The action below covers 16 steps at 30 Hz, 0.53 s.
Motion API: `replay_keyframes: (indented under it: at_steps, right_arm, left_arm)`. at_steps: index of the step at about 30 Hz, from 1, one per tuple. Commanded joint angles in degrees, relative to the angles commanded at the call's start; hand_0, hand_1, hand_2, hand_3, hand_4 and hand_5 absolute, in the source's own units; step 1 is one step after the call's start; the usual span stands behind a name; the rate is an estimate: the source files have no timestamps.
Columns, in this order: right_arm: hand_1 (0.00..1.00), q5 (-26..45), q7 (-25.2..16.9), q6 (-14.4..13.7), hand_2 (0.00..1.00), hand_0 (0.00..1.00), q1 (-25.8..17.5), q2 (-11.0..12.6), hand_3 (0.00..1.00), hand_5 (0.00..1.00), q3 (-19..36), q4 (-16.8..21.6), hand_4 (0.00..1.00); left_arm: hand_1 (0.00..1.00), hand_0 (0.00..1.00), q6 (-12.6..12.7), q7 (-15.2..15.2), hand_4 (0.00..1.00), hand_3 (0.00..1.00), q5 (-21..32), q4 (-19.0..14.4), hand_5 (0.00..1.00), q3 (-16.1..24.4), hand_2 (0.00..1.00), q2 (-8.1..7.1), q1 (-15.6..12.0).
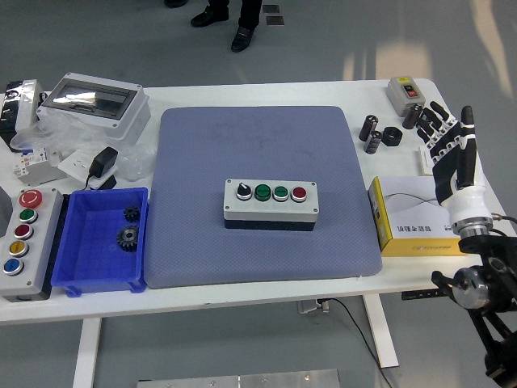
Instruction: Pick up the button,place it on the desk,press the button,press the button
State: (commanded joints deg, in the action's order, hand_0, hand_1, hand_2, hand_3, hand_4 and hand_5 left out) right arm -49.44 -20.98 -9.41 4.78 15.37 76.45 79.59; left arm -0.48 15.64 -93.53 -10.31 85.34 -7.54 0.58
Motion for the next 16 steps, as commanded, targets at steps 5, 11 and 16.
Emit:
replay_keyframes:
  at_steps: [5,11,16]
  right_arm:
    - [0.854,-0.45,0.07,-0.26,0.857,0.920,-0.60,0.19,0.840,0.998,0.95,0.57,0.936]
    - [0.853,-1.08,0.04,-0.72,0.856,0.921,-1.32,0.08,0.837,0.998,1.96,1.01,0.936]
    - [0.853,-1.39,0.10,-0.84,0.856,0.921,-1.47,0.13,0.837,0.998,2.58,1.37,0.936]
  left_arm:
    - [0.555,0.621,-0.06,-0.33,0.496,0.581,-0.14,0.00,0.205,0.02,0.529,-0.58,-0.08]
    - [0.555,0.621,-0.07,-0.50,0.496,0.581,0.44,0.00,0.206,-0.40,0.529,-0.88,-0.41]
    - [0.555,0.621,-0.02,-0.65,0.496,0.581,1.74,0.00,0.206,-1.16,0.529,-0.83,-0.41]
